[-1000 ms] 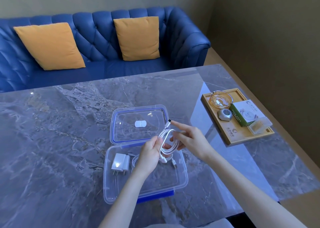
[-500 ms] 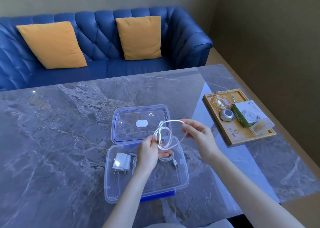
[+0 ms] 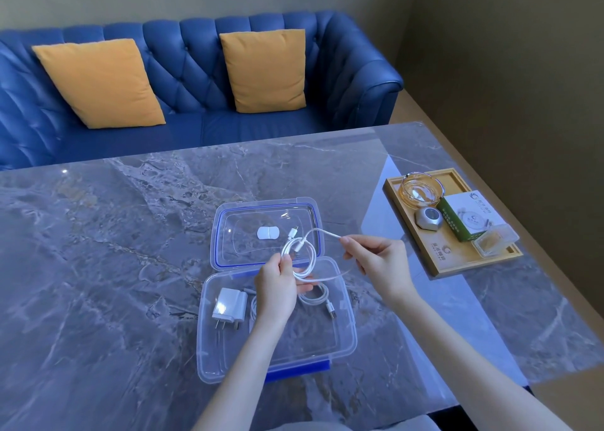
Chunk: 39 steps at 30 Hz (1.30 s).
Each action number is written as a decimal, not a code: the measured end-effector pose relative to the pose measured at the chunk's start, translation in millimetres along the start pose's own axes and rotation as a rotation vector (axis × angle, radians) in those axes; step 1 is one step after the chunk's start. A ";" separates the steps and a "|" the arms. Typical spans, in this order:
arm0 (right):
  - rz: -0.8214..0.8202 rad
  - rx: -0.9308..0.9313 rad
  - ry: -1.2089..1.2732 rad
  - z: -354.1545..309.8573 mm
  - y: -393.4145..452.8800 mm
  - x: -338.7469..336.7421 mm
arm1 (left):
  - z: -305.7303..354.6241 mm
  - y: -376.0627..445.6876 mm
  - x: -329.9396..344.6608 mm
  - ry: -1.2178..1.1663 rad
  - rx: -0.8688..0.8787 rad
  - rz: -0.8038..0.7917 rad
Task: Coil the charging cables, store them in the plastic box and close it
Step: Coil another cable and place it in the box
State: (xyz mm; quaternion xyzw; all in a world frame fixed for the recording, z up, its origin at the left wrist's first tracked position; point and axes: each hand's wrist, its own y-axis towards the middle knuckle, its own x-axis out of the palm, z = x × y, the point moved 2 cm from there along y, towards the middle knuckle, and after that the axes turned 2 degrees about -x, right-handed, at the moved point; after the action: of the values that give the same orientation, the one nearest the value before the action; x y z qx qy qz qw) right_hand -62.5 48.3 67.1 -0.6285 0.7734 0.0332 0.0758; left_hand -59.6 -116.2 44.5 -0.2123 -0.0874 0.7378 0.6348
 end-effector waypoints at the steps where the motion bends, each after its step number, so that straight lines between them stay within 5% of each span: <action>1: -0.008 -0.034 -0.042 -0.9 -0.8 1.0 | -0.2 0.1 -0.2 0.021 0.016 0.018; 10: -0.153 -0.391 -0.518 -0.6 -2.2 15.2 | 4.9 -5.7 2.1 0.233 0.257 0.138; 19: -0.201 -0.083 -0.743 -2.0 15.6 26.3 | 9.8 -26.7 11.1 0.338 0.467 0.007; 21: -0.265 -0.021 -0.624 -0.1 15.6 29.0 | 12.8 -32.2 15.0 0.335 0.509 -0.033; 26: -0.386 0.461 0.216 3.9 11.8 27.7 | 8.2 -32.5 19.6 0.308 0.492 -0.016; 29: -0.443 0.518 0.441 6.3 14.0 24.1 | 9.6 -32.8 19.2 0.238 0.436 -0.015; 32: -0.233 0.541 0.712 5.0 18.0 20.3 | 10.6 -31.5 17.2 0.182 0.391 -0.046; 39: 0.191 0.432 0.760 9.7 30.3 4.8 | 2.5 -28.5 17.9 0.073 0.327 -0.095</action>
State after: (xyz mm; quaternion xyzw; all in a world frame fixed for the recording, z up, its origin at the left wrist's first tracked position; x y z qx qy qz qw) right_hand -92.3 51.4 55.5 -0.4915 0.7901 -0.3556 -0.0877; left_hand -36.9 -93.2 54.4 -0.1286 0.0469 0.7031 0.6978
